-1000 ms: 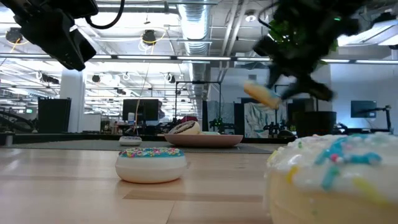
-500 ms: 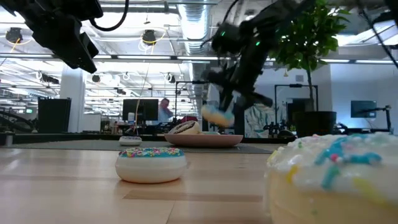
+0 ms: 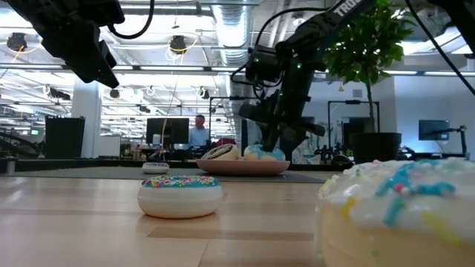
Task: Pick & Place donuts
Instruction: Put the big blue donut on the pink plate, then put the small white donut on the blue plate
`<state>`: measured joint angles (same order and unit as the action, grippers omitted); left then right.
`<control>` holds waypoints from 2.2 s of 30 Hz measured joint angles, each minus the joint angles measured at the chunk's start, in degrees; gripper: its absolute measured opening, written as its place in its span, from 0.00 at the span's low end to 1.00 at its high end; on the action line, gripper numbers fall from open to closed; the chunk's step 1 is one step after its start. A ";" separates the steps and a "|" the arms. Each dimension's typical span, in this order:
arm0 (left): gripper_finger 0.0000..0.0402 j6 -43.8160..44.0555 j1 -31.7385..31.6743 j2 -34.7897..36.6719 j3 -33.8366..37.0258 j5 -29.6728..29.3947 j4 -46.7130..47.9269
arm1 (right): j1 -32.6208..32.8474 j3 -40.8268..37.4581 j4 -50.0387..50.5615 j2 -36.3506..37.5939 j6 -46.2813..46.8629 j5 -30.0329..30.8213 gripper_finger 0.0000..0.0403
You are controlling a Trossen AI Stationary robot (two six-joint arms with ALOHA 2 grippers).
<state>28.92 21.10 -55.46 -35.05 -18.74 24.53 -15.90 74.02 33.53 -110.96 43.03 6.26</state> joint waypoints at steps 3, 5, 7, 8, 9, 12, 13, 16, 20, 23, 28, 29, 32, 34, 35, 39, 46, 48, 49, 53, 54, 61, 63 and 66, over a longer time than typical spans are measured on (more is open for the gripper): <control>0.00 0.48 0.00 0.00 0.00 -0.09 0.00 | -0.44 0.00 0.75 0.00 0.00 0.33 0.49; 0.00 0.91 0.00 0.00 0.00 -0.09 0.00 | -0.45 0.00 0.73 0.00 -0.02 1.50 0.54; 0.00 0.99 0.00 0.00 0.00 -0.09 0.00 | -0.52 -0.01 0.85 0.36 -0.04 1.84 0.58; 0.00 1.11 0.00 0.00 0.00 -0.09 0.00 | -0.70 -0.04 1.14 0.79 -0.13 1.84 0.59; 0.00 1.25 0.00 0.00 0.00 -0.07 0.00 | -0.72 -0.04 1.00 1.22 -0.20 1.82 0.61; 0.00 1.91 0.00 0.00 0.00 -0.07 0.00 | -0.75 -0.02 1.89 2.72 -1.07 1.82 0.62; 0.00 2.11 0.00 0.00 0.00 -0.07 0.00 | -0.75 -0.02 2.24 3.35 -1.07 1.82 0.62; 0.00 2.23 0.00 0.00 0.00 0.00 -0.01 | -0.75 -0.02 3.88 5.70 -1.13 1.91 0.62; 0.00 2.13 0.00 0.00 0.00 0.02 0.00 | -0.59 -0.02 8.09 9.19 -1.12 2.69 0.62; 0.00 2.04 0.02 0.00 0.00 0.06 0.00 | 0.75 -0.02 13.55 12.36 -1.20 2.92 0.62; 0.00 2.33 0.02 0.00 0.00 0.43 0.00 | 6.12 -0.04 20.51 17.61 -1.45 2.91 0.60; 0.00 2.88 0.02 0.00 0.00 0.67 0.00 | 7.54 -0.04 21.27 18.57 -1.03 2.91 0.58; 0.00 4.74 0.02 0.00 0.00 2.05 0.00 | 12.20 -0.04 23.10 20.99 2.03 2.95 0.49; 0.00 4.74 0.02 0.00 0.00 1.99 -0.02 | 15.64 -0.37 23.21 21.94 4.64 3.90 0.40; 0.00 4.67 0.02 0.00 0.00 1.99 -0.02 | 17.50 -0.45 23.65 22.21 6.16 4.70 0.35; 0.01 5.36 0.02 0.00 0.00 0.83 0.02 | 24.68 -0.48 25.99 22.17 11.11 6.67 0.13; 0.22 11.91 -0.30 0.00 0.00 5.22 0.45 | 34.43 -0.48 28.06 21.35 15.69 7.24 0.04; 0.32 12.32 -0.51 0.00 0.00 5.88 0.61 | 36.33 -0.48 28.18 21.56 17.17 7.44 0.03; 0.37 12.25 -0.68 0.00 0.00 5.77 0.57 | 37.08 -0.48 28.16 21.72 17.87 7.71 0.02; 0.52 13.14 -0.74 0.00 0.00 3.29 0.42 | 39.75 -0.48 29.54 21.68 19.86 10.36 0.01; 0.55 14.87 -0.74 0.00 0.00 3.26 0.41 | 40.17 -0.48 30.06 21.68 20.35 10.79 0.01; 0.58 23.71 0.38 -2.05 -4.04 1.45 4.06 | 41.37 -0.48 32.85 21.73 18.10 11.04 0.00; 0.58 25.92 1.12 -4.51 -7.14 -1.26 6.32 | 41.22 -0.82 32.85 21.79 14.51 11.04 0.00; 0.57 28.41 1.93 -10.12 -12.86 -4.10 10.75 | 40.17 -3.73 31.57 22.84 9.08 9.81 0.00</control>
<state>57.32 23.04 -65.58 -47.91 -22.84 35.29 24.27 70.29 65.10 -88.12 52.10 16.07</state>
